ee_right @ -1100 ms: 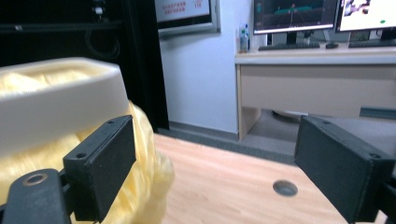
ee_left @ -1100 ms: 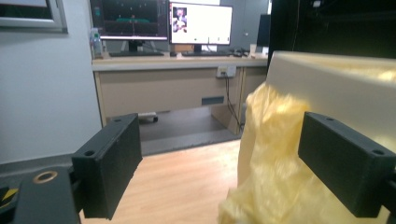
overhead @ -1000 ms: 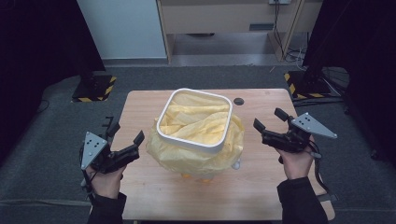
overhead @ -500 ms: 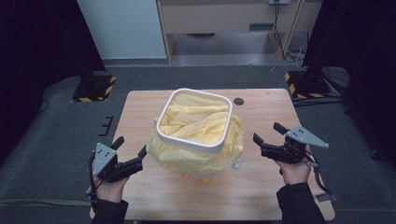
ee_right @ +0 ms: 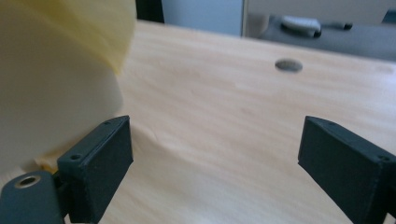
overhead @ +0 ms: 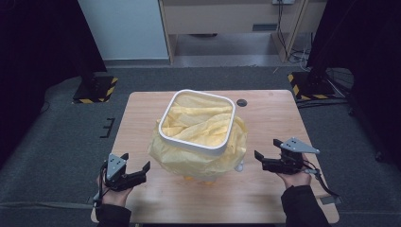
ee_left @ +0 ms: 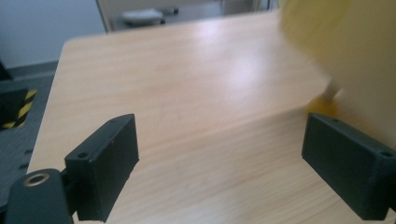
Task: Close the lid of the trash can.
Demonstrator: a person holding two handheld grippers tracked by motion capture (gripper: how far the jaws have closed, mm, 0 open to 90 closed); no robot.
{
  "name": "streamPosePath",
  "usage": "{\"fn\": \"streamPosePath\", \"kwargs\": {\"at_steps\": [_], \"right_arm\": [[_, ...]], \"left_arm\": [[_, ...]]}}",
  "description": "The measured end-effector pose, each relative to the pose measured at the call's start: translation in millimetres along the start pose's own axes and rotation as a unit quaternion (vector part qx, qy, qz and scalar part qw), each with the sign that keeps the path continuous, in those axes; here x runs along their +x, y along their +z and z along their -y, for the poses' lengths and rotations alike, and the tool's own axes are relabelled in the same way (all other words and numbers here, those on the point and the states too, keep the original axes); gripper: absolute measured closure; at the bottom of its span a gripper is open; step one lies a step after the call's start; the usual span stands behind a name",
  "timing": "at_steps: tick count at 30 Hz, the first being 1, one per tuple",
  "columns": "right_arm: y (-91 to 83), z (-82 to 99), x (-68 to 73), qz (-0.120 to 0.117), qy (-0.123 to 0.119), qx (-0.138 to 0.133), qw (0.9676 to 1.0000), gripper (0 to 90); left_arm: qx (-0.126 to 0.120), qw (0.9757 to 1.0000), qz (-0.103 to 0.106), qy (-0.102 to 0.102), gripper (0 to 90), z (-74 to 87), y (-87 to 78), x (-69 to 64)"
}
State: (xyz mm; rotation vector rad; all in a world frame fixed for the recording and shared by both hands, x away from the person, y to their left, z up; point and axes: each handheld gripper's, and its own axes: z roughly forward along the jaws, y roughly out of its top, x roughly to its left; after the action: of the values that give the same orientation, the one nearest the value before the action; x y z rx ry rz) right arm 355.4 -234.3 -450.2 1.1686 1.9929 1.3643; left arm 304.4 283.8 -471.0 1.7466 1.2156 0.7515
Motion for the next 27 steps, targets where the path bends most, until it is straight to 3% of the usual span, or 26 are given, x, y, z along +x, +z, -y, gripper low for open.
{"fn": "streamPosePath", "kwargs": {"at_steps": [3, 5, 7, 13, 16, 18, 23, 24, 27], "right_arm": [[2.5, 11.5, -7.7, 0.007, 0.002, 0.022, 0.9997, 10.8], [4.1, 19.5, -14.7, 0.014, 0.006, 0.027, 0.9995, 10.9], [5.9, 26.8, -22.4, 0.023, 0.011, 0.044, 0.9987, 11.1], [12.8, 48.0, -42.0, 0.044, 0.025, 0.104, 0.9933, 11.1], [14.0, 55.1, -50.0, 0.053, 0.035, 0.116, 0.9912, 10.8], [14.6, 60.5, -55.0, 0.064, 0.042, 0.125, 0.9892, 10.7], [17.7, 71.6, -64.8, 0.091, 0.038, 0.163, 0.9817, 9.5], [18.2, 72.8, -65.6, 0.095, 0.036, 0.165, 0.9811, 9.0], [19.9, 75.5, -67.0, 0.097, 0.034, 0.167, 0.9806, 8.2]], "left_arm": [[0.053, 0.9985, 0.017, 0.004, 10.5, 12.3, 12.0, 10.7], [0.084, 0.9963, 0.016, 0.011, 10.5, 19.3, 18.8, 17.1], [0.100, 0.9948, 0.013, 0.010, 9.5, 23.6, 23.1, 23.1], [0.121, 0.9925, 0.014, -0.003, 8.6, 30.2, 30.2, 30.1], [0.134, 0.9909, 0.012, 0.001, 8.5, 33.7, 34.6, 31.3], [0.140, 0.9900, 0.009, -0.009, 8.1, 35.6, 37.7, 33.4], [0.160, 0.9868, 0.003, -0.022, 7.8, 42.1, 43.4, 39.8], [0.166, 0.9859, -0.001, -0.023, 7.7, 43.6, 44.4, 40.9], [0.163, 0.9864, -0.004, -0.020, 6.5, 45.7, 46.0, 42.2]]}}
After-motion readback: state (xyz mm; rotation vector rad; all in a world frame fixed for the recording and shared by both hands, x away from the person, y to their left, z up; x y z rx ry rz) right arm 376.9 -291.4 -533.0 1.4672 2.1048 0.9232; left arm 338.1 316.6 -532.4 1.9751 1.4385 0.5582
